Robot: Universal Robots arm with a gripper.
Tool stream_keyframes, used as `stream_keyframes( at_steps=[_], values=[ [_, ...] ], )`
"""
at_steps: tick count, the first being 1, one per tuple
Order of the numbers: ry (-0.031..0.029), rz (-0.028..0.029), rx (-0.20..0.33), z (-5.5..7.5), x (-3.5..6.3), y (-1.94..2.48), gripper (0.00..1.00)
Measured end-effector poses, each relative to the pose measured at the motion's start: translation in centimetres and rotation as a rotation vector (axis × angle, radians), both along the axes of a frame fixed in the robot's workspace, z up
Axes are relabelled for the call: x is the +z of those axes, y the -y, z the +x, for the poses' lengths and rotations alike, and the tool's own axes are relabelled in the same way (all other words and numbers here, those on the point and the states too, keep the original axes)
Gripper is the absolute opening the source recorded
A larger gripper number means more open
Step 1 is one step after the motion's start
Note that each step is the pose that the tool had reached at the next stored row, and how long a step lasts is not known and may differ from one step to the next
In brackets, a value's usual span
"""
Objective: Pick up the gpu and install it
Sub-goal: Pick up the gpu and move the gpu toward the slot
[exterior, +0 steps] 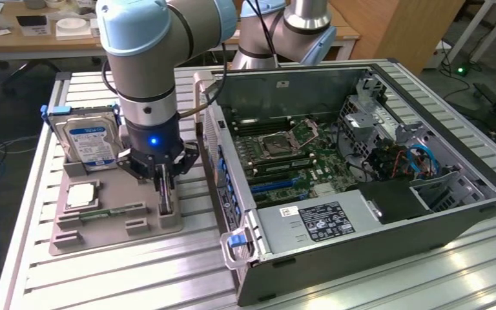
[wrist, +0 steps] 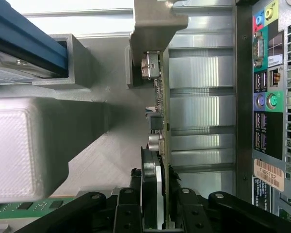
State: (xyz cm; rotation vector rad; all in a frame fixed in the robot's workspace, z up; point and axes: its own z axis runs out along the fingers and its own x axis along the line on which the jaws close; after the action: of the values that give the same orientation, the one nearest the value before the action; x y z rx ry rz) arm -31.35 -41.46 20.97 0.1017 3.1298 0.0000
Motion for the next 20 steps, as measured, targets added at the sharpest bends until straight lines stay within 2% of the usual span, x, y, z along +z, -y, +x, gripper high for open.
stream_keyframes(
  at_steps=[5, 7, 20],
  values=[
    [-0.0002, -0.0001, 0.0, 0.01, 0.0, 0.0, 0.34],
    [-0.0003, -0.0002, 0.0, 0.02, -0.01, 0.0, 0.28],
    [-0.0001, -0.001, 0.0, 0.04, -0.06, 0.0, 0.28]
  ],
)
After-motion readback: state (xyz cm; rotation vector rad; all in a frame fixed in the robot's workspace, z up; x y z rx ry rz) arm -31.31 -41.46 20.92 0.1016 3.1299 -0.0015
